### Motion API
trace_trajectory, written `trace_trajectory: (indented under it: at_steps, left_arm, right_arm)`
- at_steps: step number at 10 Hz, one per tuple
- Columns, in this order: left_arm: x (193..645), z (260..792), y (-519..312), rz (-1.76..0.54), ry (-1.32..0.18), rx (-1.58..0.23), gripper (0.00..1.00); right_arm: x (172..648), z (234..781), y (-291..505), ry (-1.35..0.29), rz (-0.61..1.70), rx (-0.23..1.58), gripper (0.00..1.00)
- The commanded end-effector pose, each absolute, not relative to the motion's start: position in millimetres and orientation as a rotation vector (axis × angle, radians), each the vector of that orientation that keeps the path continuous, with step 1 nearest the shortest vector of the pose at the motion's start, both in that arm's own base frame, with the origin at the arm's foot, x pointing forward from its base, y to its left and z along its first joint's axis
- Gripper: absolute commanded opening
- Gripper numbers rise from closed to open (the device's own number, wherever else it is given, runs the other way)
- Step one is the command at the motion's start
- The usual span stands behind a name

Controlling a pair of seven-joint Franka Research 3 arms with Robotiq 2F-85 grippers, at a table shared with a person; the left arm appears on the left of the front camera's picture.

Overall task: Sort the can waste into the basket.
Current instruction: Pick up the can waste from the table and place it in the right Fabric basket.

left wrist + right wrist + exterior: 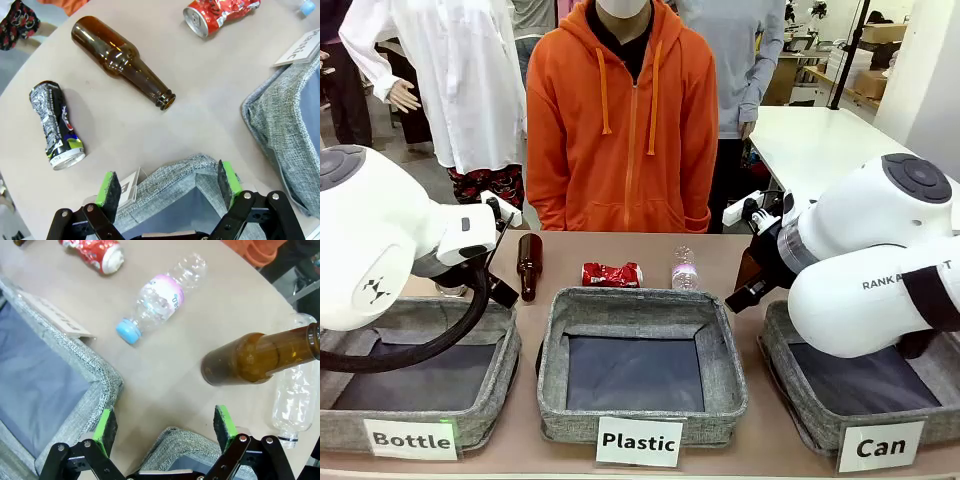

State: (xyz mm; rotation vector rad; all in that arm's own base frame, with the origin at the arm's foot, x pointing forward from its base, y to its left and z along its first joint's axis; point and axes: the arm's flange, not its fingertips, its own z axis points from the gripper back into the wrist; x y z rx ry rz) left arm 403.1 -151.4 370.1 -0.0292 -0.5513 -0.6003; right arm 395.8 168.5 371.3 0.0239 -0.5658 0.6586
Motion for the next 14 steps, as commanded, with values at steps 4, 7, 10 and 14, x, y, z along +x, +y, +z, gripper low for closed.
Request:
trace_trajectory:
  at_steps: [4,7,10,14]
  left_arm:
    - [403.0,370.3,-151.5,-0.600,-0.552,-0.029,1.00]
    - [403.0,370.3,-151.5,-0.600,-0.552,-0.029,1.00]
    - [403.0,370.3,-151.5,-0.600,-0.552,-0.029,1.00]
    - [403.0,370.3,-151.5,-0.600,-0.552,-0.029,1.00]
  right_arm:
    - [395.8,371.3,168.5,-0.566,0.659,0.024,1.00]
    - [395.8,371.3,168.5,-0.566,0.659,0.024,1.00]
    - [395.8,371.3,168.5,-0.566,0.659,0.024,1.00]
    - [395.8,371.3,168.5,-0.566,0.659,0.024,1.00]
